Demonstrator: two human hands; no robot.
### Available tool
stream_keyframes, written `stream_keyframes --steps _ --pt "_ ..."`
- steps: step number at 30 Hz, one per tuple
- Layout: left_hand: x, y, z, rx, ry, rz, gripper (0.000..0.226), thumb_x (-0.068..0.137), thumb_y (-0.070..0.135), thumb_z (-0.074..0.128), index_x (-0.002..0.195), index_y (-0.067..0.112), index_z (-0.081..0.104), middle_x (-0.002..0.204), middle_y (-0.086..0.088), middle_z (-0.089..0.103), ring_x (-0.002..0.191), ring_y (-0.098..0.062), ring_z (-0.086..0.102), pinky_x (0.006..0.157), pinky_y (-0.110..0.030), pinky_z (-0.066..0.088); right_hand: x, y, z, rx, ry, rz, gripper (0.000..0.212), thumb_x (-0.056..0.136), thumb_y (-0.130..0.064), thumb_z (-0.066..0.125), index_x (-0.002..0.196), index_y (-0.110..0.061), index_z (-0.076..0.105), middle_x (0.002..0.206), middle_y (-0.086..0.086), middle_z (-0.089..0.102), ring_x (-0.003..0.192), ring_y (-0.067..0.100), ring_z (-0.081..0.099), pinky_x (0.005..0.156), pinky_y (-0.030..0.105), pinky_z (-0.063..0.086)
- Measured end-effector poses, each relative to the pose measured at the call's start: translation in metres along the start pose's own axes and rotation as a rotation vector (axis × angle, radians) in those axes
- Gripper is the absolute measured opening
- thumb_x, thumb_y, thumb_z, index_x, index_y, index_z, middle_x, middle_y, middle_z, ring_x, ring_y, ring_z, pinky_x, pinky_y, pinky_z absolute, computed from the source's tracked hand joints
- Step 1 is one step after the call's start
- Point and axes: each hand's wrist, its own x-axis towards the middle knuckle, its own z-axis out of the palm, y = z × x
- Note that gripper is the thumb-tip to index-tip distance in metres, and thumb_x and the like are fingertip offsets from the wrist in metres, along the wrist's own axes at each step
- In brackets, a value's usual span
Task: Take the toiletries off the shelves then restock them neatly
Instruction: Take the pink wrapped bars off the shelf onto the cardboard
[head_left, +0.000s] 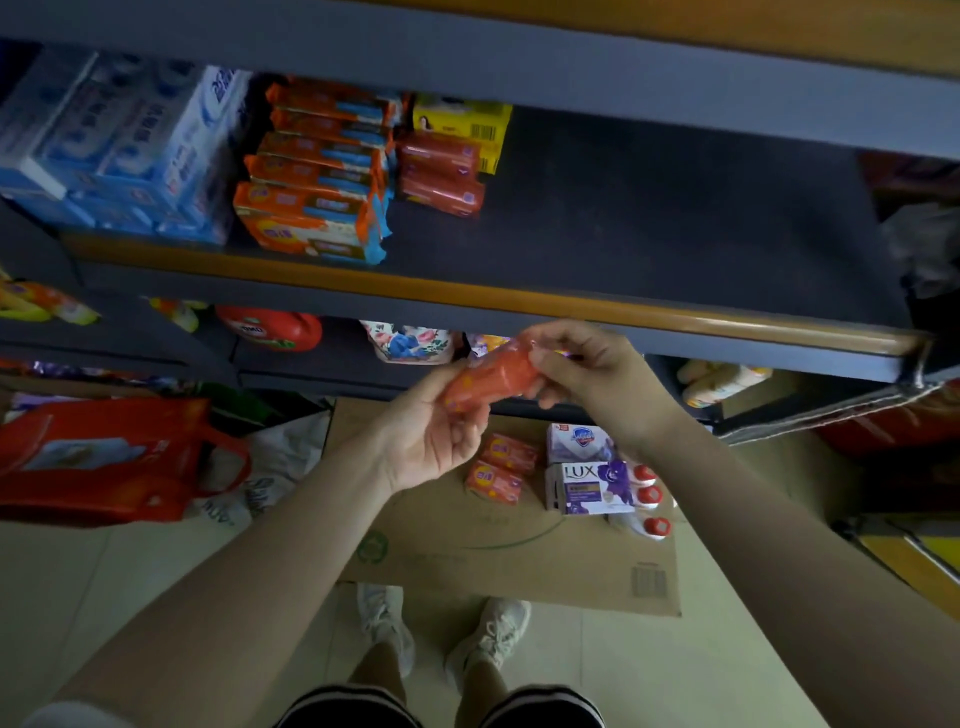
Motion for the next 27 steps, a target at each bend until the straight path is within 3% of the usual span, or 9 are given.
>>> stream_keyframes --steps 2,6,10,12,14,16,22,24,27 --pt "0.003 -0.002 -0.002 0.079 0.084 -0.047 0.035 0.080 0.042 0.059 0.068 0.009 0.062 0.051 -0.001 0.057 0.041 -0.007 0.056 0.036 -0.014 0.043 0.004 0.015 -0.005 0.145 0.036 0.160 0.017 0.094 -0.003 0.048 0.107 -0.006 0.058 0.076 0.006 0.063 0.055 0.008 0.063 0.056 0.015 0.051" --pt "0.016 -0.012 -0.010 0.221 0.211 -0.074 0.032 0.086 0.039 0.058 0.077 0.008 0.059 0.056 -0.005 0.061 0.046 -0.011 0.061 0.039 -0.016 0.047 0.008 0.051 -0.013 0.250 0.060 0.368 0.017 0.095 -0.008 0.048 0.104 -0.008 0.062 0.081 0.010 0.064 0.065 0.016 0.061 0.058 0.018 0.051" --pt "0.040 -0.034 -0.026 0.715 0.360 0.194 0.014 0.087 0.025 0.062 0.098 0.021 0.054 0.090 -0.001 0.063 0.065 -0.011 0.060 0.054 -0.018 0.046 0.010 0.087 -0.023 -0.263 0.066 0.338 0.022 0.092 -0.008 0.054 0.110 -0.002 0.065 0.088 0.009 0.059 0.071 0.014 0.053 0.062 0.013 0.042" --pt "0.062 -0.047 -0.044 1.063 0.419 0.348 0.029 0.087 0.022 0.064 0.113 0.019 0.053 0.103 0.002 0.058 0.082 -0.013 0.057 0.067 -0.023 0.044 0.012 0.102 -0.027 -0.427 0.061 0.341 0.021 0.091 -0.010 0.056 0.107 -0.002 0.067 0.088 0.010 0.062 0.078 0.020 0.058 0.071 0.024 0.046" --pt "0.086 -0.059 -0.063 1.235 0.468 0.386 0.039 0.087 0.021 0.064 0.123 0.014 0.051 0.110 0.001 0.056 0.099 -0.018 0.056 0.079 -0.024 0.040 0.015 0.119 -0.029 -0.487 0.036 0.354 0.015 0.090 -0.014 0.056 0.093 -0.007 0.069 0.085 0.012 0.064 0.075 0.022 0.060 0.078 0.035 0.049" --pt "0.113 -0.067 -0.077 1.219 0.475 0.375 0.039 0.087 0.019 0.063 0.124 0.012 0.051 0.117 -0.006 0.058 0.104 -0.021 0.056 0.081 -0.024 0.040 0.019 0.134 -0.031 -0.550 0.028 0.353 0.014 0.090 -0.015 0.055 0.086 -0.012 0.068 0.084 0.007 0.063 0.072 0.015 0.057 0.075 0.031 0.047" --pt "0.188 -0.072 -0.102 1.272 0.439 0.321 0.040 0.086 0.021 0.064 0.124 0.013 0.051 0.119 -0.010 0.059 0.103 -0.025 0.057 0.082 -0.027 0.044 0.041 0.165 -0.034 -0.670 0.018 0.268 0.017 0.091 -0.015 0.054 0.098 -0.008 0.068 0.091 0.003 0.064 0.082 0.013 0.055 0.068 0.019 0.034" --pt "0.206 -0.074 -0.112 1.290 0.388 0.260 0.043 0.087 0.025 0.063 0.128 0.016 0.049 0.123 -0.008 0.057 0.104 -0.025 0.058 0.086 -0.033 0.049 0.049 0.172 -0.035 -0.682 0.007 0.237 0.017 0.091 -0.013 0.053 0.098 -0.007 0.068 0.096 0.007 0.068 0.084 0.016 0.057 0.069 0.020 0.035" --pt "0.218 -0.077 -0.122 1.328 0.343 0.205 0.055 0.089 0.027 0.060 0.140 0.020 0.039 0.133 -0.008 0.051 0.114 -0.024 0.054 0.091 -0.031 0.046 0.055 0.175 -0.036 -0.700 0.006 0.198 0.018 0.091 -0.012 0.053 0.097 -0.005 0.068 0.099 0.010 0.069 0.090 0.022 0.061 0.075 0.023 0.037"
